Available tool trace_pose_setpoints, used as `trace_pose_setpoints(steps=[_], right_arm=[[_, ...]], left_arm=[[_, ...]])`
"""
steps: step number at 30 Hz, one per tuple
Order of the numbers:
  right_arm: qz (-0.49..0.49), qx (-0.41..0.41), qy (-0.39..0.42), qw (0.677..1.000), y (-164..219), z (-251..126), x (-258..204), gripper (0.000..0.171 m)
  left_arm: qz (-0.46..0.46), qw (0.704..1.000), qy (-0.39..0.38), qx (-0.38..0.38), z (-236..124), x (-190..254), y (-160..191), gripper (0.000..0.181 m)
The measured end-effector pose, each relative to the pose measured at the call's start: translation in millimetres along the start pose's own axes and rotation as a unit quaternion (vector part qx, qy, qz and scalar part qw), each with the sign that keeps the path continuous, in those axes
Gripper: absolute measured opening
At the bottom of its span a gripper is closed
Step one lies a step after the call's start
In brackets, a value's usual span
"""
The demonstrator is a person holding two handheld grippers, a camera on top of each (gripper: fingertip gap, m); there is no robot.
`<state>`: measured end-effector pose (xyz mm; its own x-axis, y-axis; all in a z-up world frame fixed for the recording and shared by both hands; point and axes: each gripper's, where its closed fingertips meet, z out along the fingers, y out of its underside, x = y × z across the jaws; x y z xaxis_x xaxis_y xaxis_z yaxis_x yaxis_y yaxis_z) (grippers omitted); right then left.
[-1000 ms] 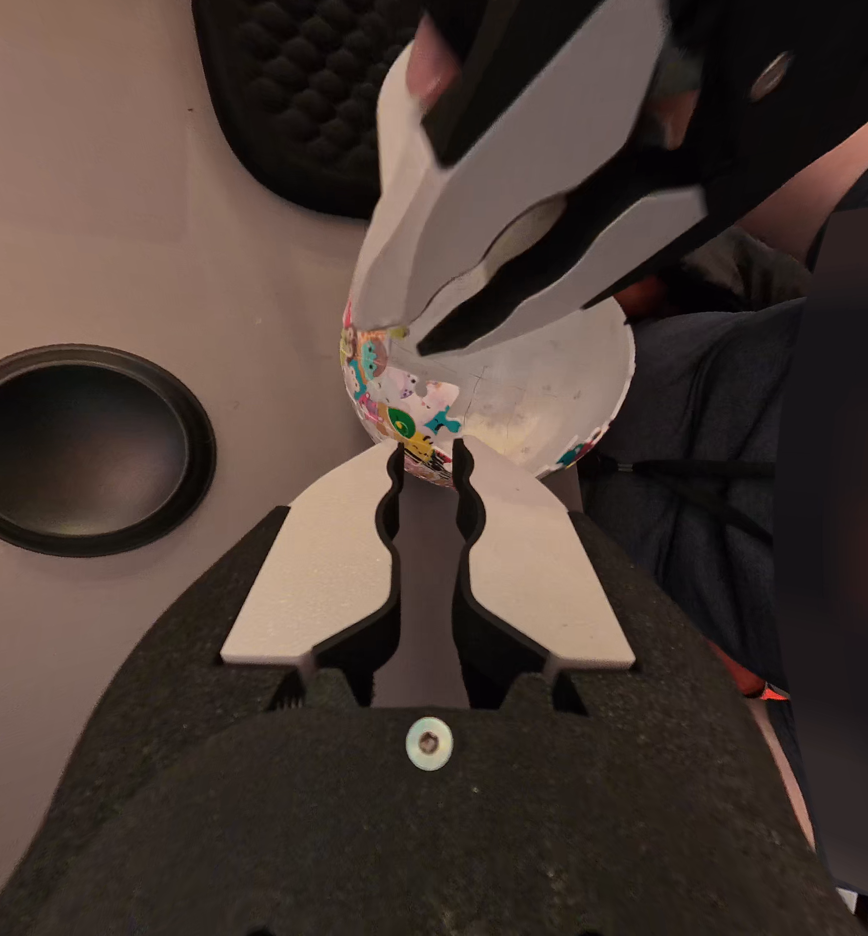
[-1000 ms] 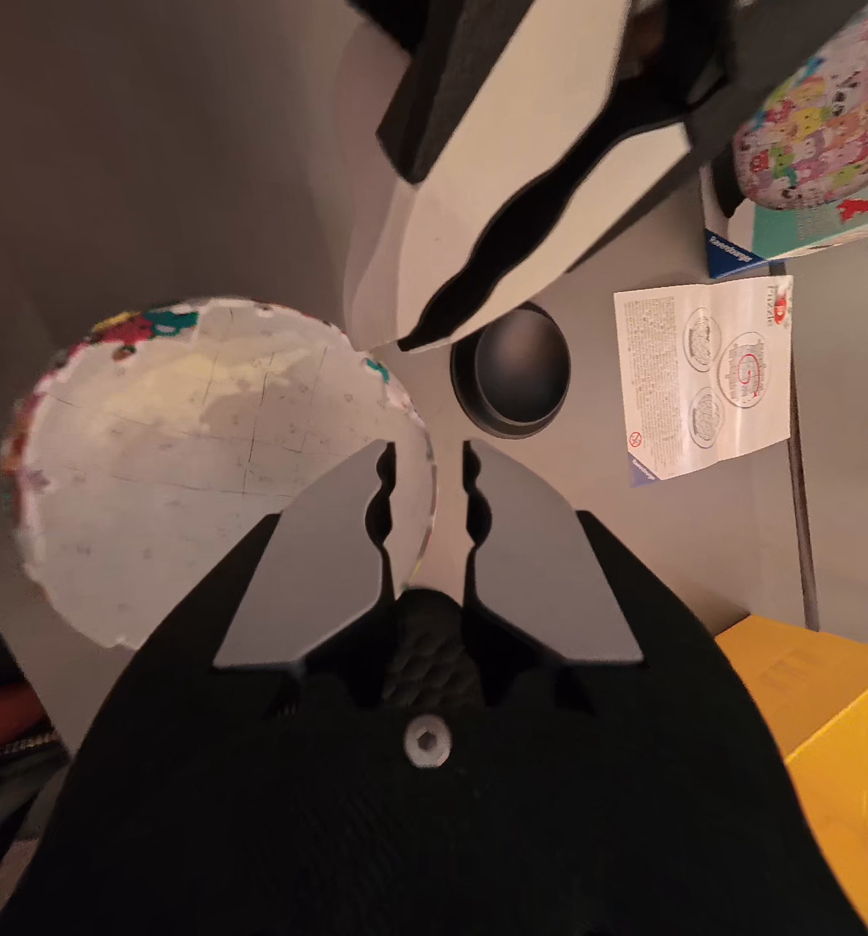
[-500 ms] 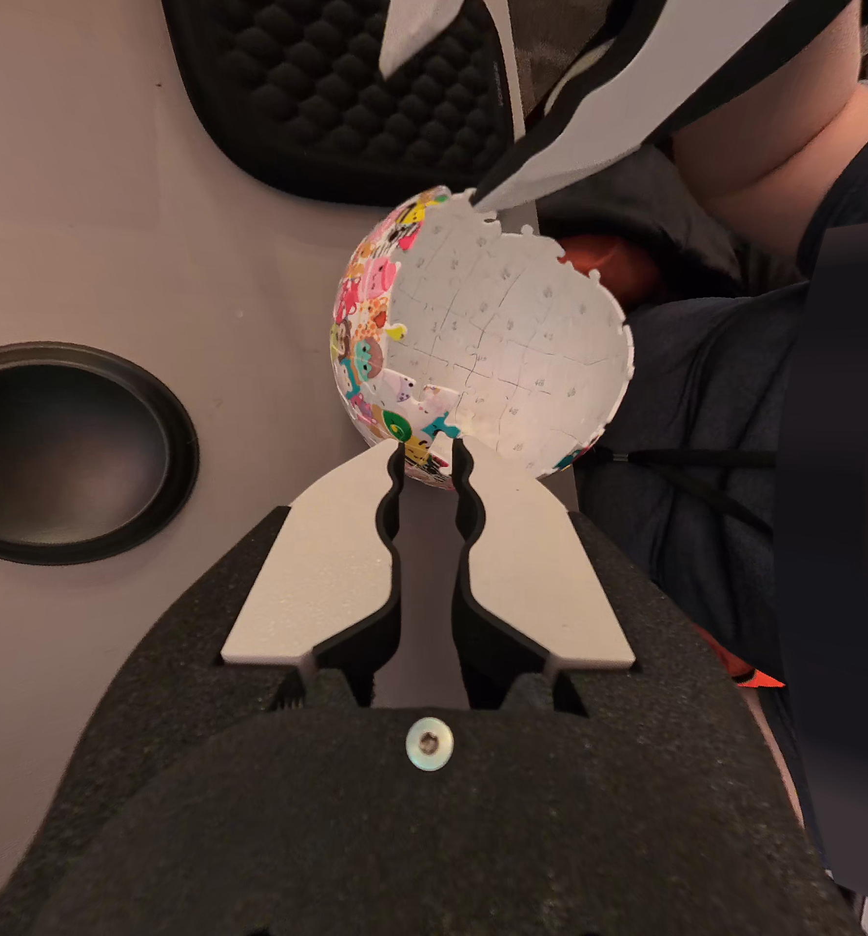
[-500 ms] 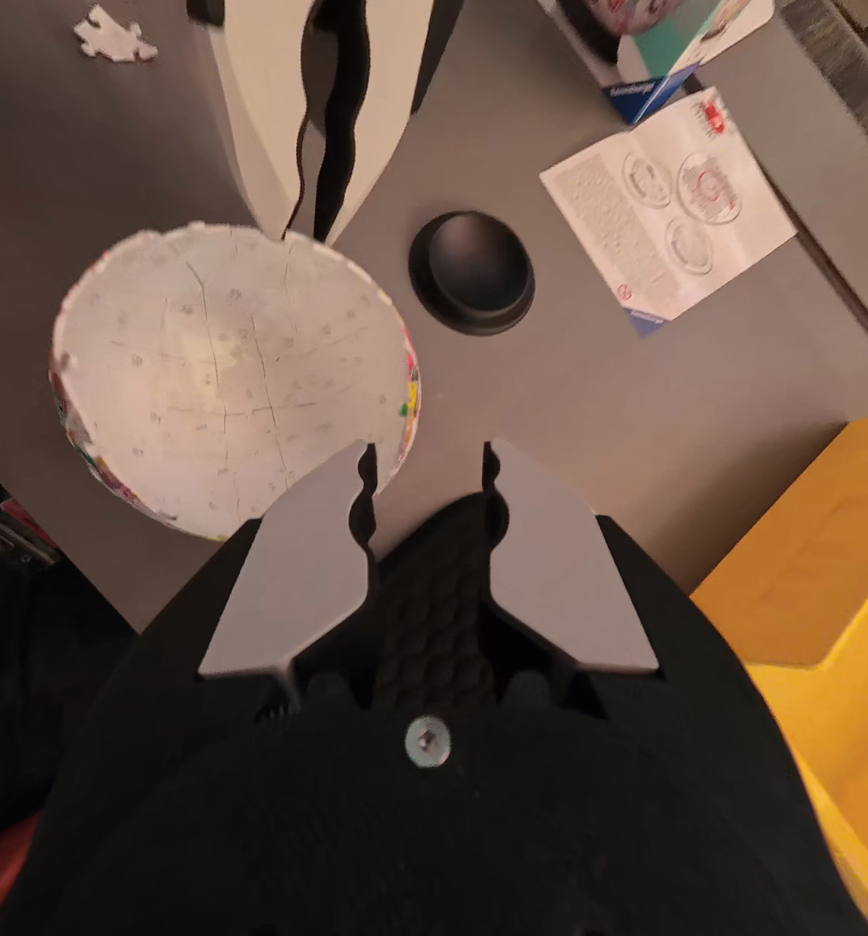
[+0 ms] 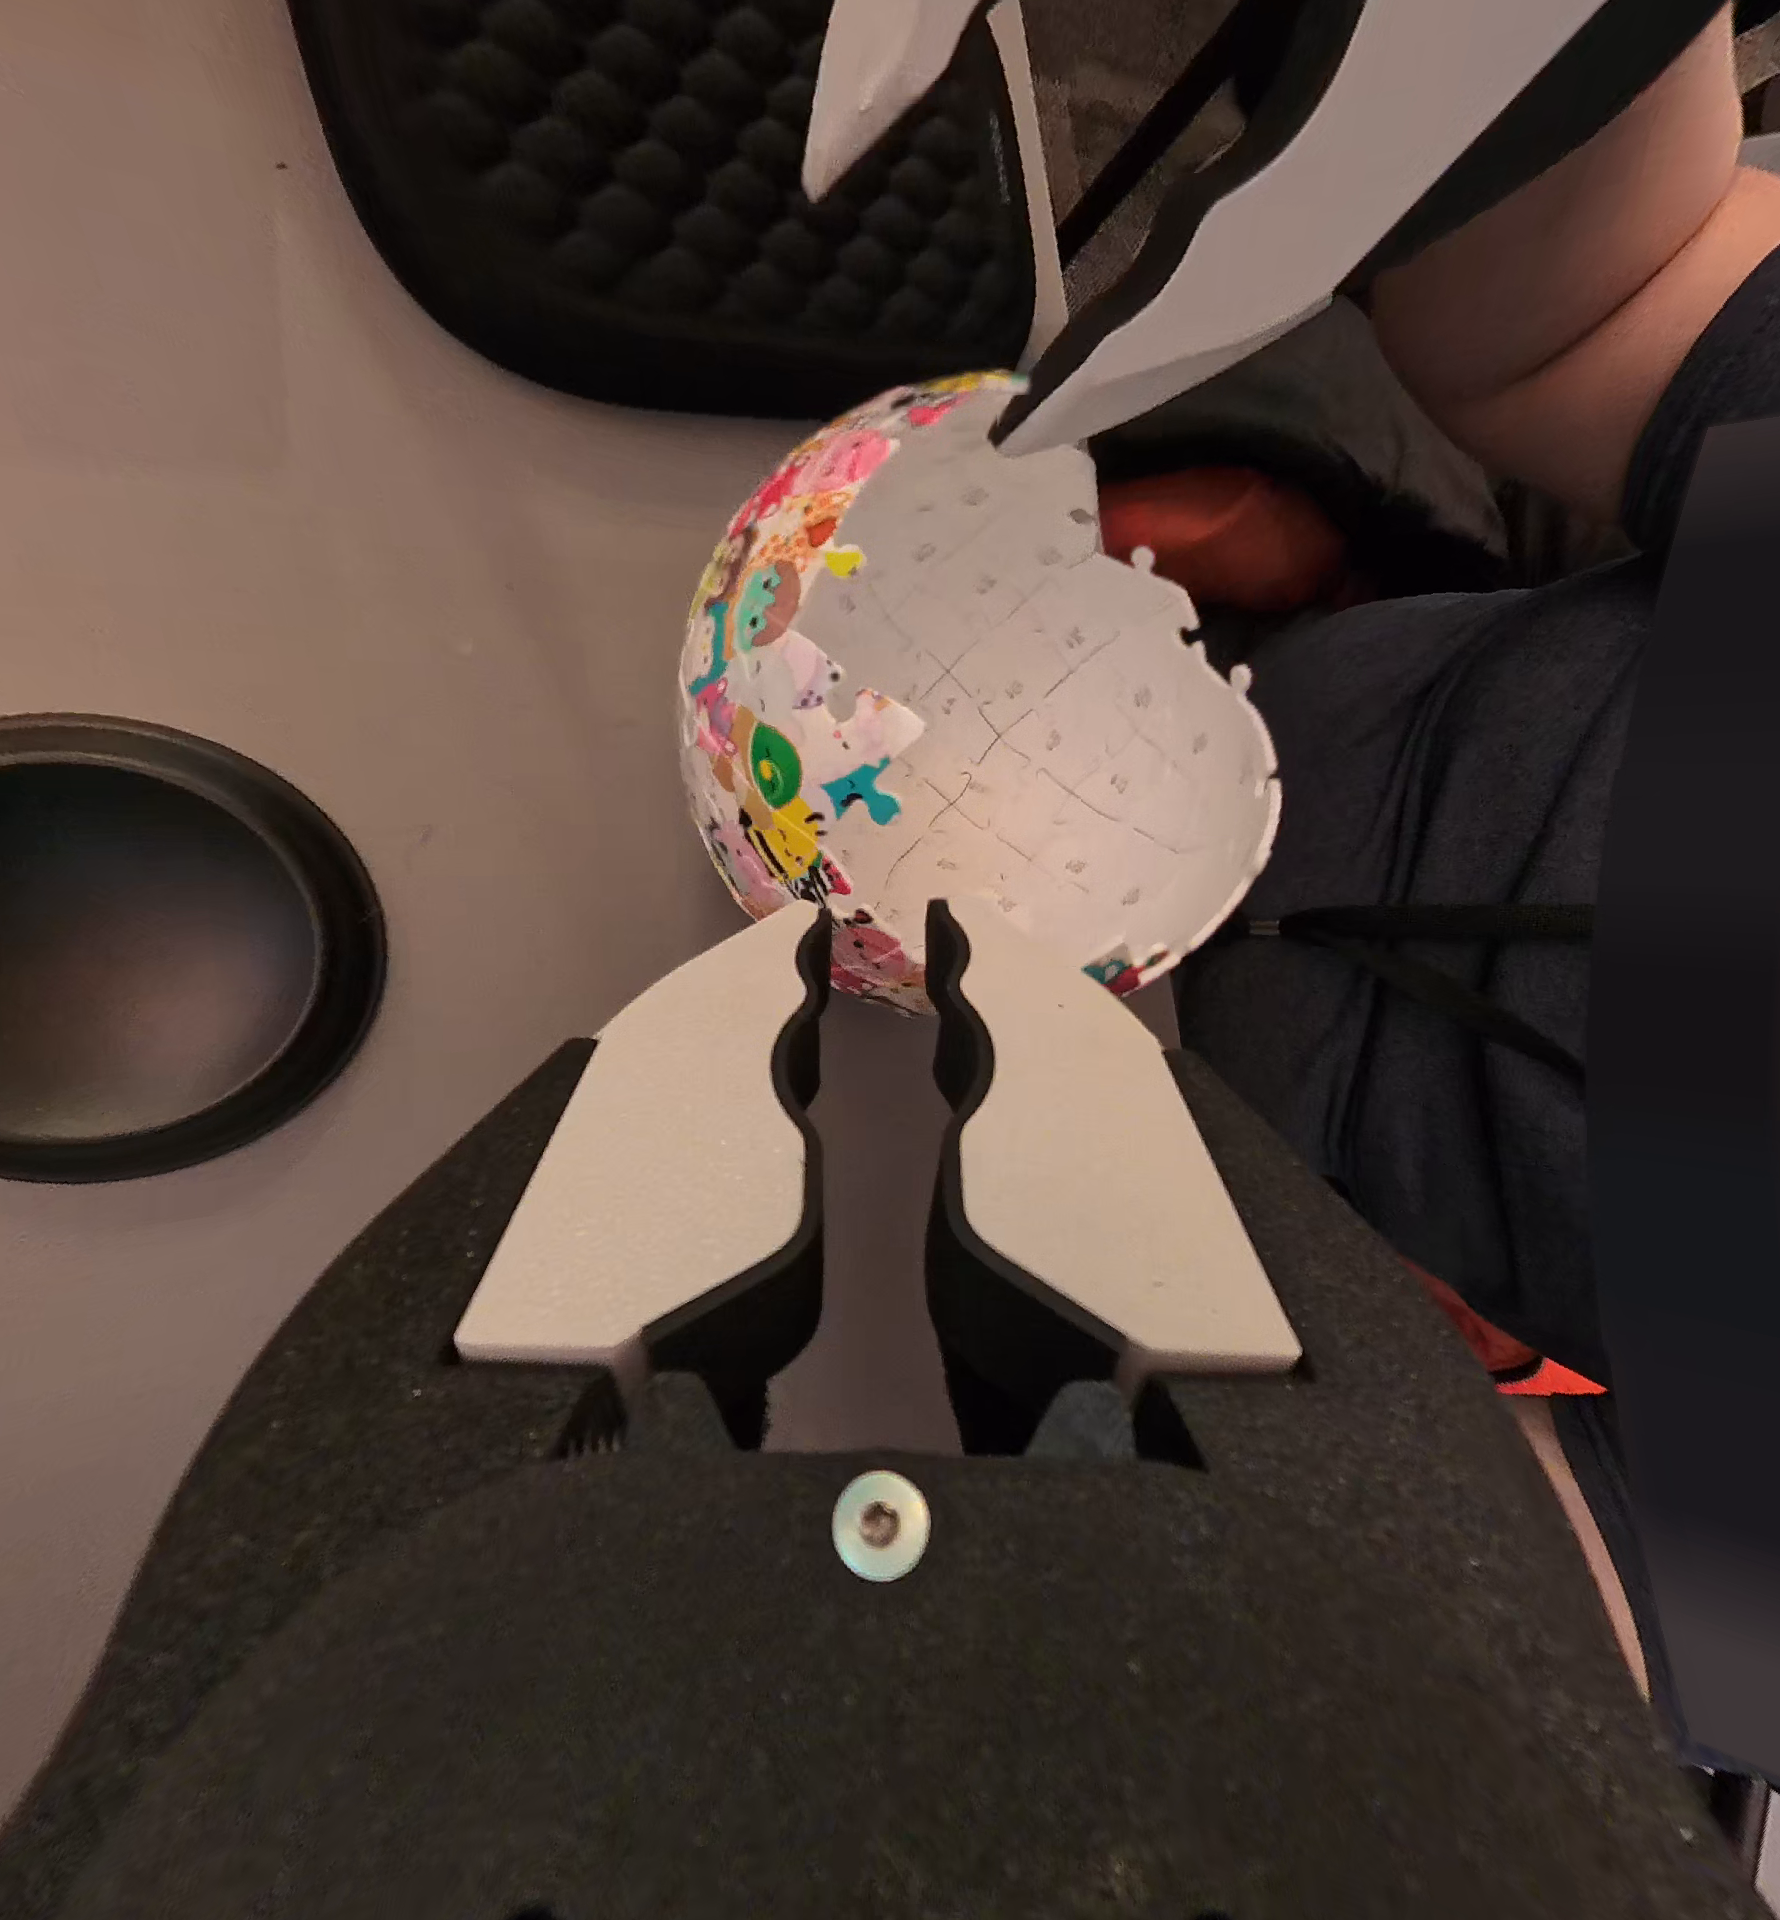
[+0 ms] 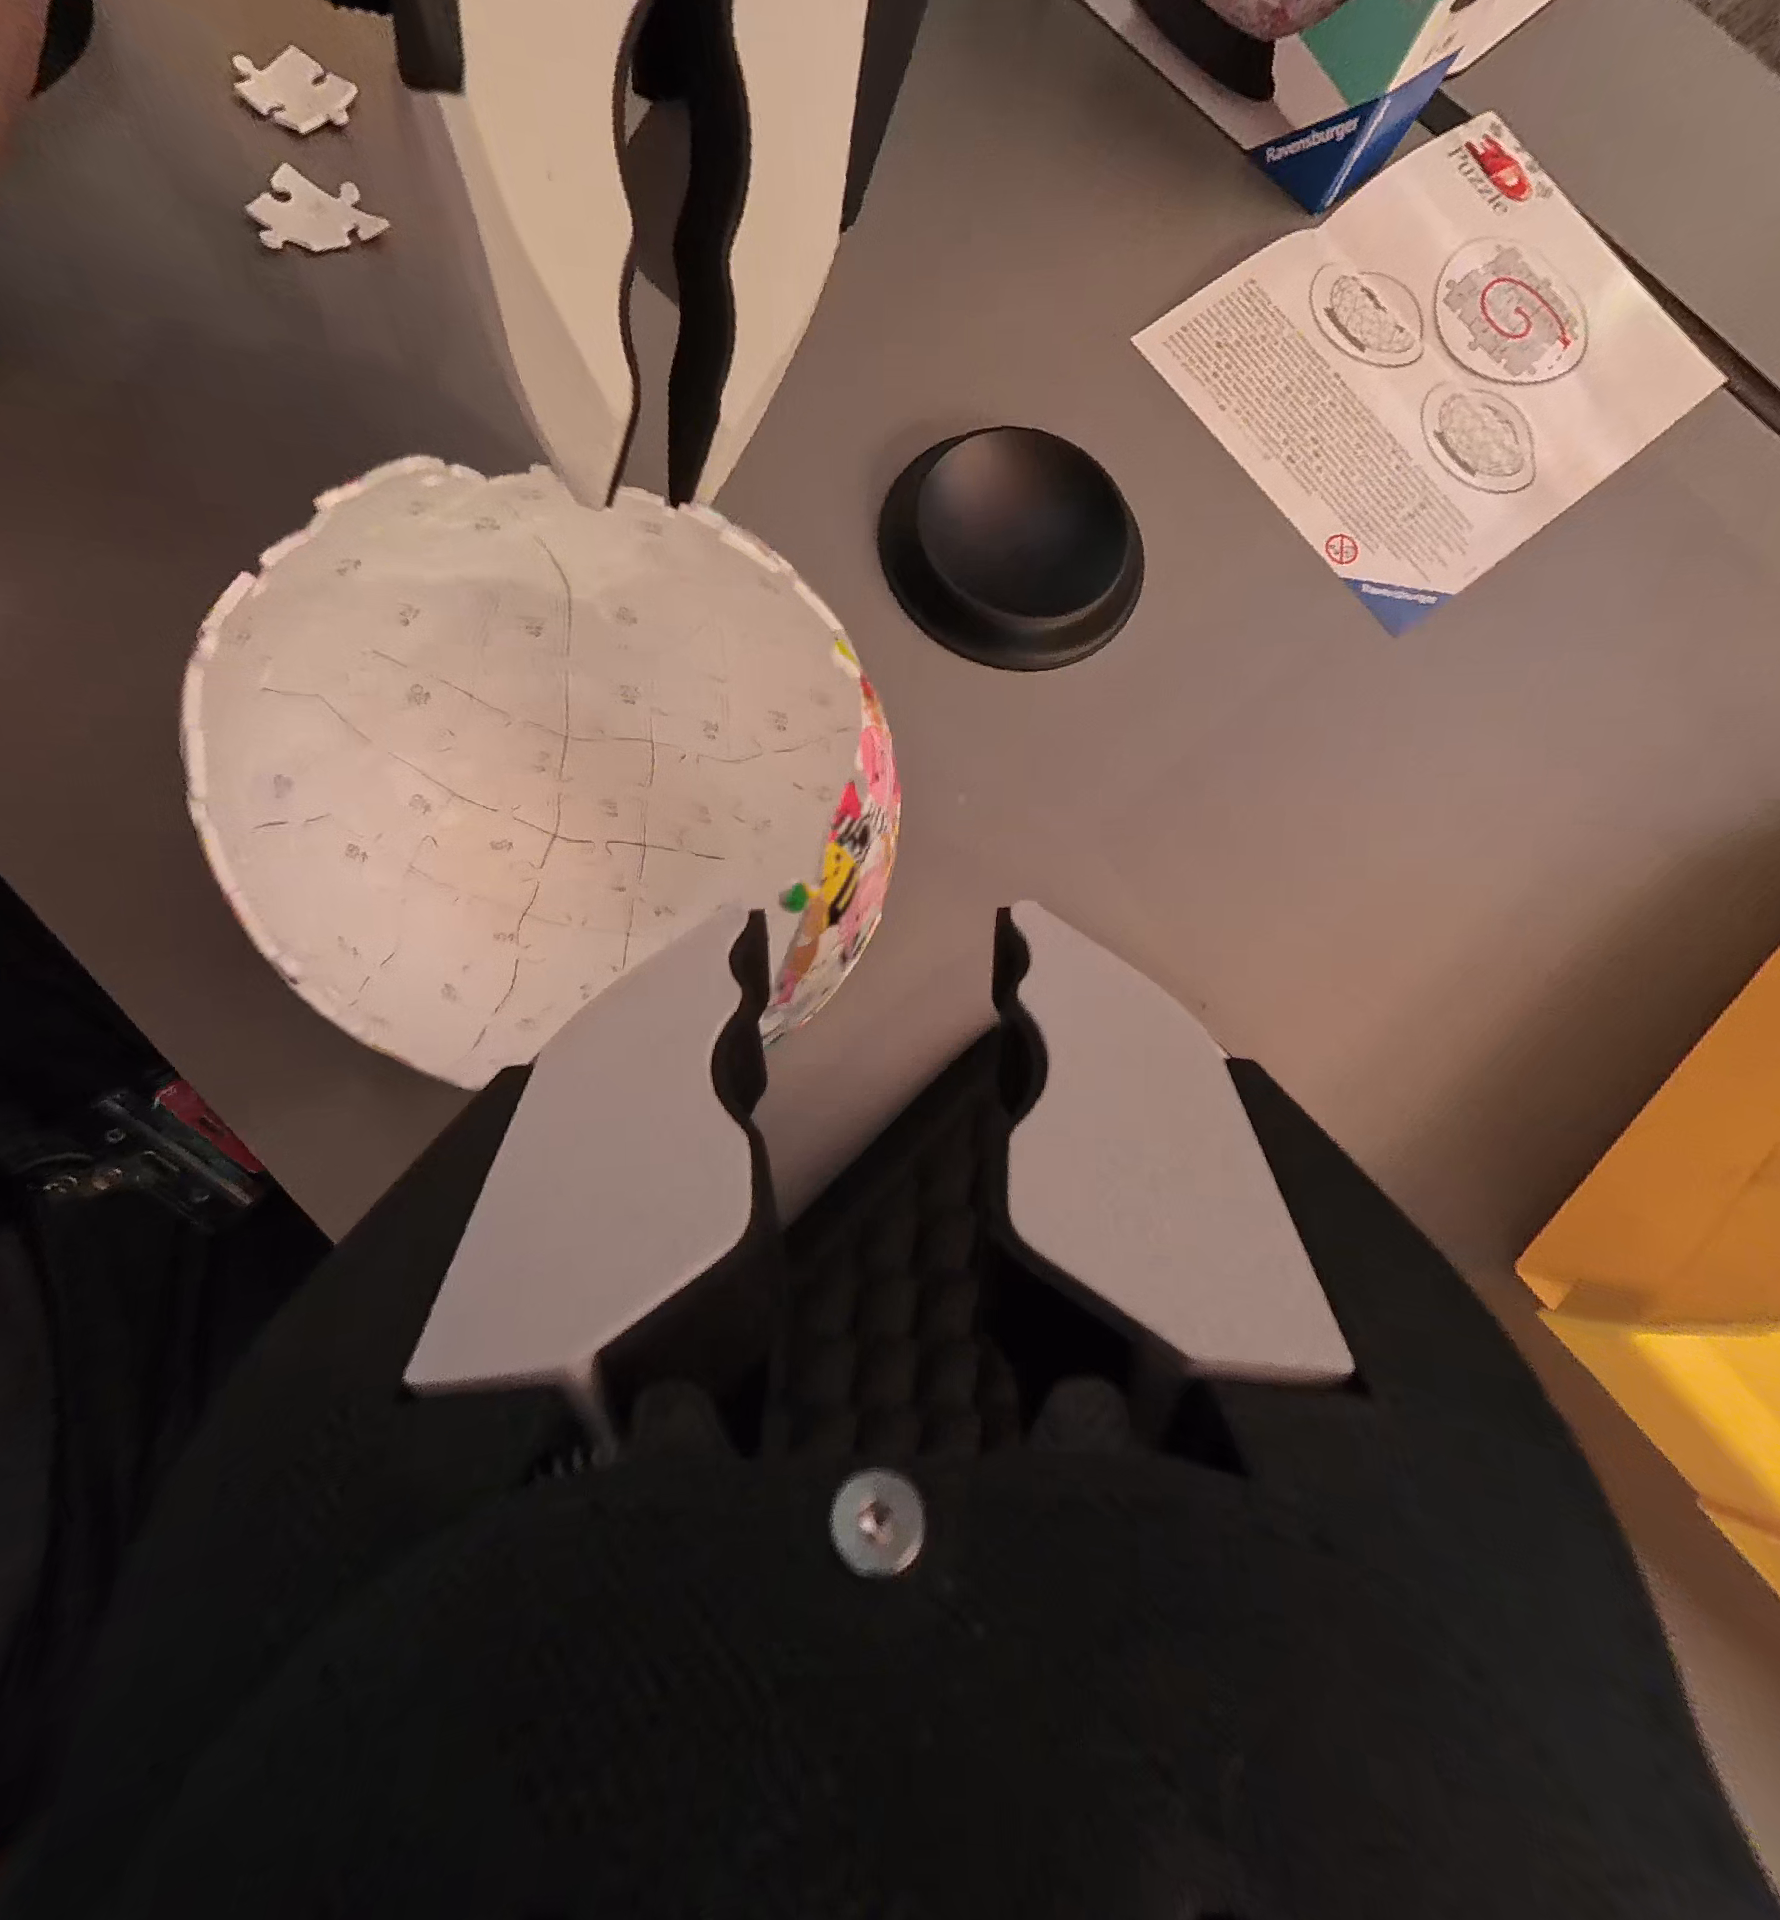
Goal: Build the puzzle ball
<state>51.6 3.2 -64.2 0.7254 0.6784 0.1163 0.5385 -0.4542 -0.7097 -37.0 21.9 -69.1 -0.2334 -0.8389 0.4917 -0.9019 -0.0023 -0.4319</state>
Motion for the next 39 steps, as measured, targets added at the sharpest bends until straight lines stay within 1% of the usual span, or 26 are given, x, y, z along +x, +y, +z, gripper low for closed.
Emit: trace_pose_setpoints(steps=[4,9,12,15,18,19,21,22,23,24,26,27,28,29,31,33,34,36,39], right_arm=[[0.005,0.011,-0.001,1.0,-9.2,-2.0,-1.0,0.043],[0.031,0.068,-0.01,0.997,-18.1,-18.7,-1.9,0.043],[0.053,0.106,-0.015,0.993,-14.0,-30.4,-4.4,0.043],[0.063,0.144,-0.023,0.987,-3.8,-36.2,-10.2,0.043],[0.046,0.184,-0.042,0.981,8.0,-38.0,-27.3,0.043],[0.035,0.21,-0.045,0.976,9.5,-40.1,-33.7,0.044],[0.023,0.276,-0.055,0.959,9.7,-48.3,-46.8,0.045],[0.03,0.303,-0.055,0.951,11.8,-50.4,-50.2,0.049],[0.042,0.32,-0.051,0.945,16.2,-48.5,-51.5,0.059],[0.062,0.322,-0.044,0.944,22.4,-42.8,-50.4,0.069],[0.101,0.296,-0.042,0.949,35.9,-26.4,-50.5,0.085],[0.111,0.285,-0.041,0.951,39.4,-20.3,-51.8,0.089],[0.116,0.276,-0.039,0.953,41.1,-15.7,-53.1,0.088],[0.117,0.265,-0.039,0.956,41.8,-11.4,-55.2,0.088],[0.114,0.236,-0.045,0.964,43.4,-1.6,-61.5,0.086],[0.106,0.197,-0.033,0.974,46.8,8.9,-62.5,0.086],[0.1,0.189,-0.025,0.977,46.0,11.7,-62.3,0.086],[0.098,0.183,-0.025,0.978,42.1,15.2,-65.1,0.086],[0.108,0.18,-0.027,0.977,38.2,19.4,-69.7,0.086]], left_arm=[[0.001,1.0,0.003,-0.001,-1.0,0.9,1.4,0.016],[0.0,1.0,0.002,0.01,-6.7,2.2,0.3,0.016],[-0.002,1.0,0.0,0.03,-18.9,5.8,-0.9,0.016],[-0.001,0.997,-0.017,0.078,-42.8,10.9,-1.8,0.016],[0.0,0.988,-0.051,0.145,-73.0,21.4,-0.2,0.016],[0.004,0.984,-0.072,0.162,-83.2,25.5,2.9,0.017],[0.018,0.971,-0.138,0.195,-106.9,32.9,11.6,0.018],[0.03,0.963,-0.167,0.212,-118.9,40.0,15.4,0.018],[0.035,0.953,-0.194,0.23,-131.2,47.5,19.0,0.02],[0.033,0.942,-0.221,0.249,-142.7,54.9,23.4,0.023],[0.031,0.922,-0.262,0.284,-158.7,73.5,34.9,0.028],[0.033,0.909,-0.284,0.303,-164.3,81.8,41.9,0.035],[0.035,0.895,-0.309,0.32,-167.7,88.9,51.3,0.043],[0.037,0.882,-0.337,0.329,-168.5,94.4,63.0,0.047],[0.032,0.852,-0.396,0.341,-164.7,100.9,88.8,0.063],[0.012,0.829,-0.428,0.359,-153.1,105.8,109.2,0.061],[0.0,0.828,-0.42,0.372,-141.4,109.6,115.4,0.061],[-0.021,0.835,-0.391,0.387,-112.5,115.7,125.0,0.06],[-0.035,0.829,-0.392,0.397,-78.1,115.4,134.8,0.06]])
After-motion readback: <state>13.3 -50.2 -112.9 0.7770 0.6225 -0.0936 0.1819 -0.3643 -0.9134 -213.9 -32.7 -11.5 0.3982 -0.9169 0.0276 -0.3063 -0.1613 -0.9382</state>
